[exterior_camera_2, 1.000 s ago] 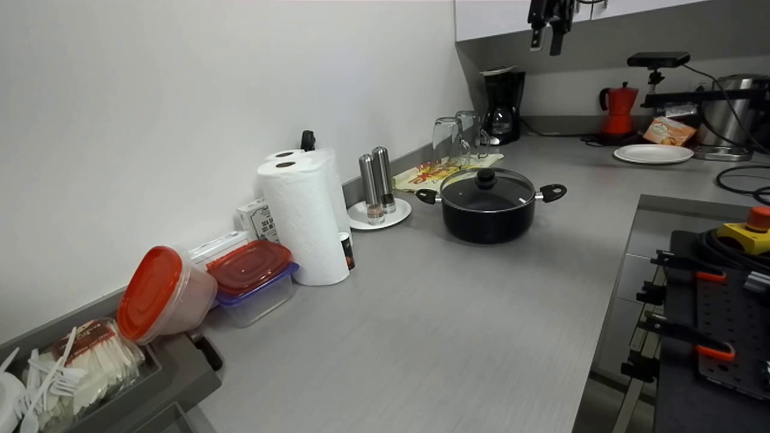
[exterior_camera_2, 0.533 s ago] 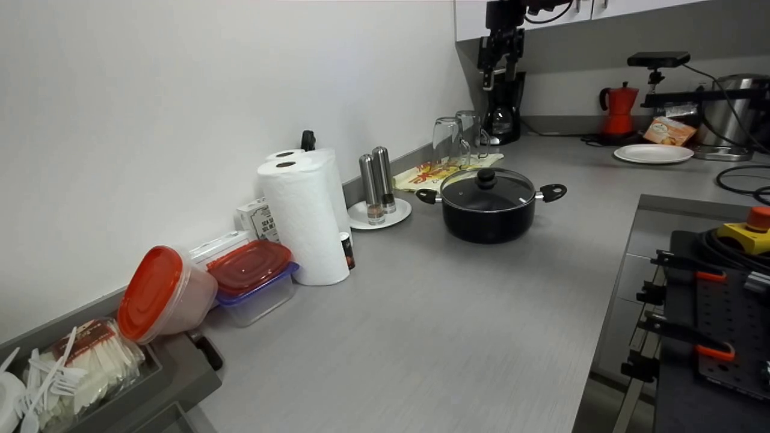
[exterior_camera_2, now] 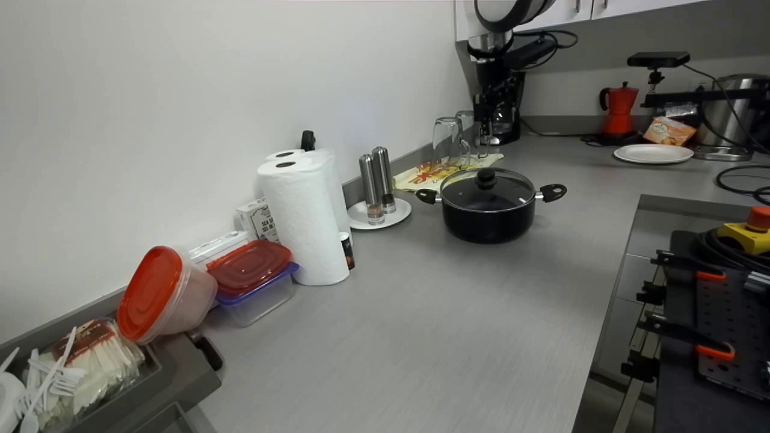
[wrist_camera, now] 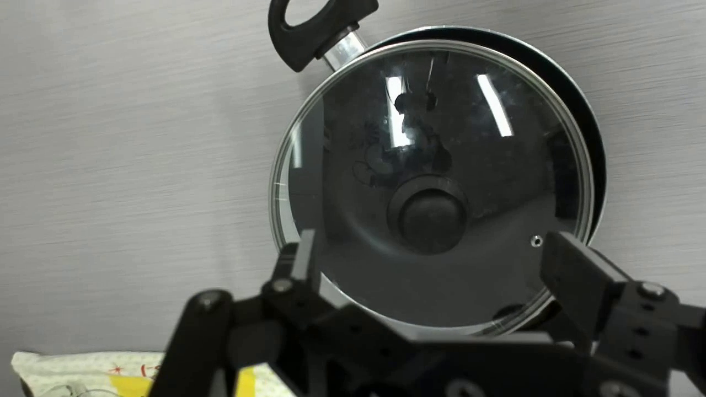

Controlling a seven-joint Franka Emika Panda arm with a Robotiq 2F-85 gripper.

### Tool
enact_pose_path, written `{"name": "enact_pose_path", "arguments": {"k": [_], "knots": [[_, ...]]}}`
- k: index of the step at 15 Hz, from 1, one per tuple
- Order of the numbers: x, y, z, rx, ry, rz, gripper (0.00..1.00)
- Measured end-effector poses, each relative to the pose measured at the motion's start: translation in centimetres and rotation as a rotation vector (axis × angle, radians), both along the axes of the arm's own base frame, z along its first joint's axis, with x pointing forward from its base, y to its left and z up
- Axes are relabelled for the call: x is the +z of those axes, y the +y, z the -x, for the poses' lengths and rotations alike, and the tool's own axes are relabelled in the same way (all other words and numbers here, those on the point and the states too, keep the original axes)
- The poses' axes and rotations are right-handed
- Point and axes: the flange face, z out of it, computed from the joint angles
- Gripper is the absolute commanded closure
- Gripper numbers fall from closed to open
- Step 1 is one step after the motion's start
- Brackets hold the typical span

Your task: Pick lid from the pot and put it on the table

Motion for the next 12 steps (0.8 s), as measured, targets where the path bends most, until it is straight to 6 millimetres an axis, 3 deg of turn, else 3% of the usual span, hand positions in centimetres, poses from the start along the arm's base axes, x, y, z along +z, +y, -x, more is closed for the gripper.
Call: {"name": "enact_pose_path", "arguments": {"k": [7,12], "knots": [[-3.8,0.0,-3.0,-0.014,0.058,0.007,0.00],[-6.5,-0.3,-3.6,-0.022,0.126,0.006,0.00]]}}
